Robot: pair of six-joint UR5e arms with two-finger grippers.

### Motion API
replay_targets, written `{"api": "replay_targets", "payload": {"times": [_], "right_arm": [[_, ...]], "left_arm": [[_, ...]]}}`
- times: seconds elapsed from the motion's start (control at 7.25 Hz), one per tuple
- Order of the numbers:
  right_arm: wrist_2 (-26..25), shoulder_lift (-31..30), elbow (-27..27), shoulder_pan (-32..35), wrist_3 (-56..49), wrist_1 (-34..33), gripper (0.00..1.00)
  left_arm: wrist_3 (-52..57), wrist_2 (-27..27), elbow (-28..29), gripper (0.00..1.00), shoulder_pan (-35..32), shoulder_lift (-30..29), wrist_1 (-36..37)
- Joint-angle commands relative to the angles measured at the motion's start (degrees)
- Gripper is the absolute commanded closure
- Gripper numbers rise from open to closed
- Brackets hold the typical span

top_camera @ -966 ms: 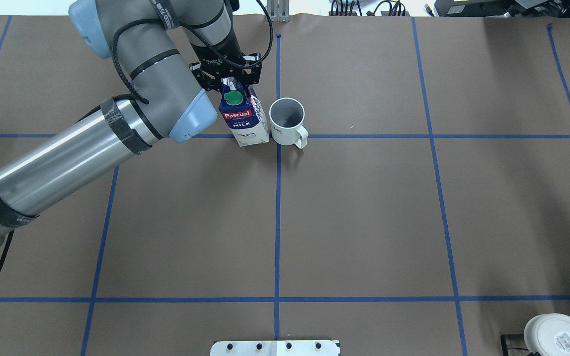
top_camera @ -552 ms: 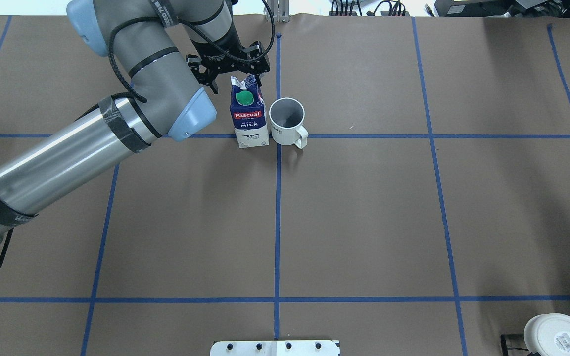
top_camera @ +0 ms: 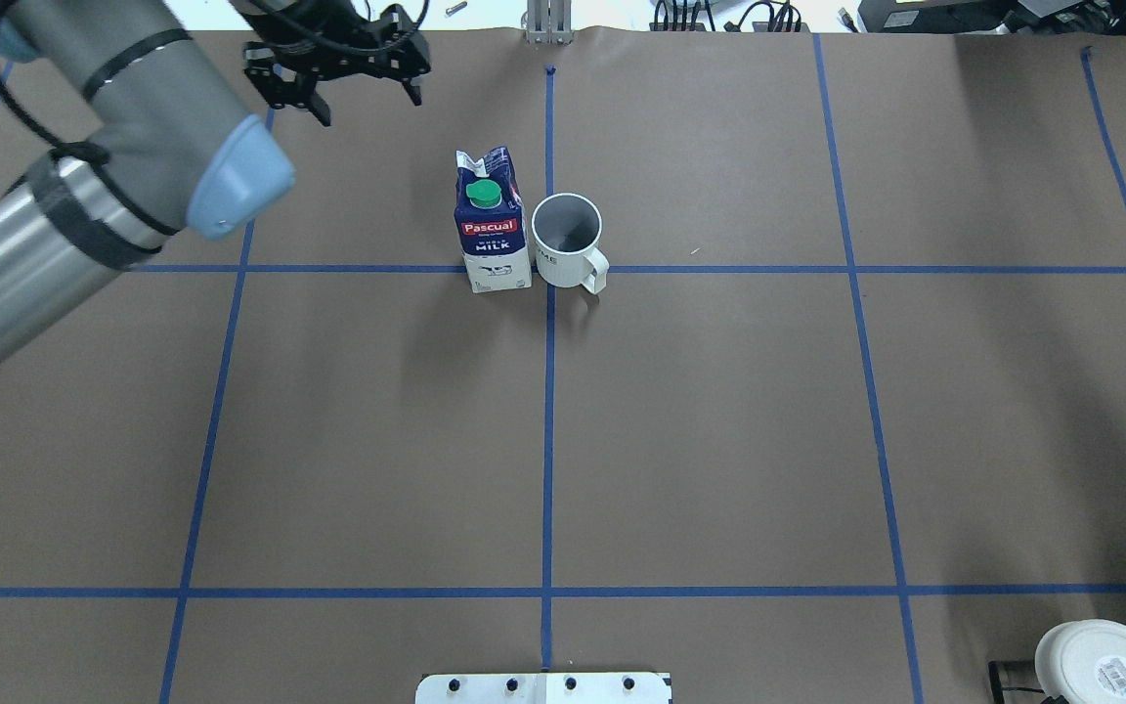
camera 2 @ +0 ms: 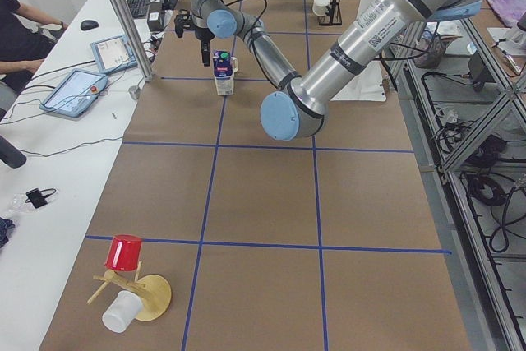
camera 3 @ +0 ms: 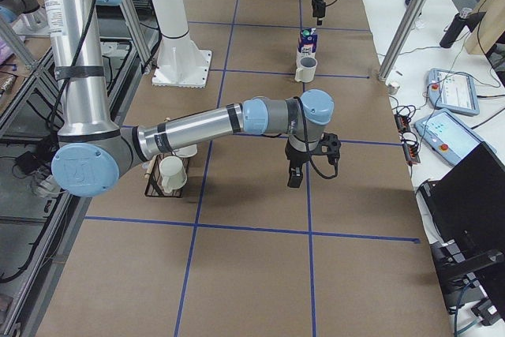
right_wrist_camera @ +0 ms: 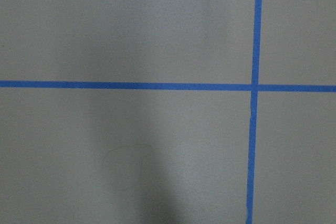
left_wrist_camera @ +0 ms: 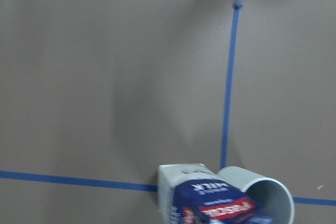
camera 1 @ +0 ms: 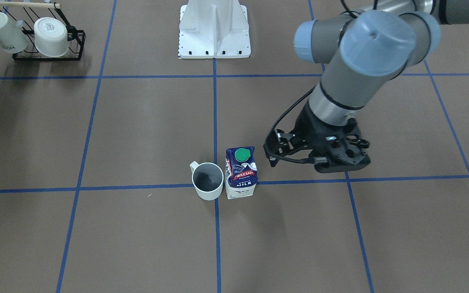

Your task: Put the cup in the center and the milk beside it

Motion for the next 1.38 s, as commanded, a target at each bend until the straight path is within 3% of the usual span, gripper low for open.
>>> {"api": "replay_targets", "payload": {"times": [0.0, 0.41, 0.55, 0.83, 0.97, 1.24], "right_arm": [[-0.3, 0.9, -1.5, 0.6, 0.0, 2.6, 0.00], [-0.4, -5.9, -2.2, 1.3, -0.5, 13.0, 0.00], [-0.2, -5.5, -4.8, 1.8, 0.1, 13.6, 0.00], [0.2, -4.7, -5.7, 1.8, 0.2, 12.8, 0.00], [0.5, -4.7, -6.2, 1.8, 2.0, 12.7, 0.00], [0.5, -4.8, -6.8, 3.2, 4.1, 12.6, 0.00]], "left_arm": [[12.0, -2.4, -13.5, 0.02, -5.0, 18.2, -0.6], [20.5, -6.9, -21.0, 0.01, -14.4, 35.6, -1.6], [31.9, -7.0, -21.6, 0.02, -19.3, 41.2, -1.4], [54.6, -6.8, -12.0, 0.02, -30.7, 44.3, -0.9], [57.4, -6.7, -7.0, 0.01, -31.8, 44.8, -1.7], [57.5, -6.4, -4.8, 0.02, -32.7, 46.5, -1.9]]}}
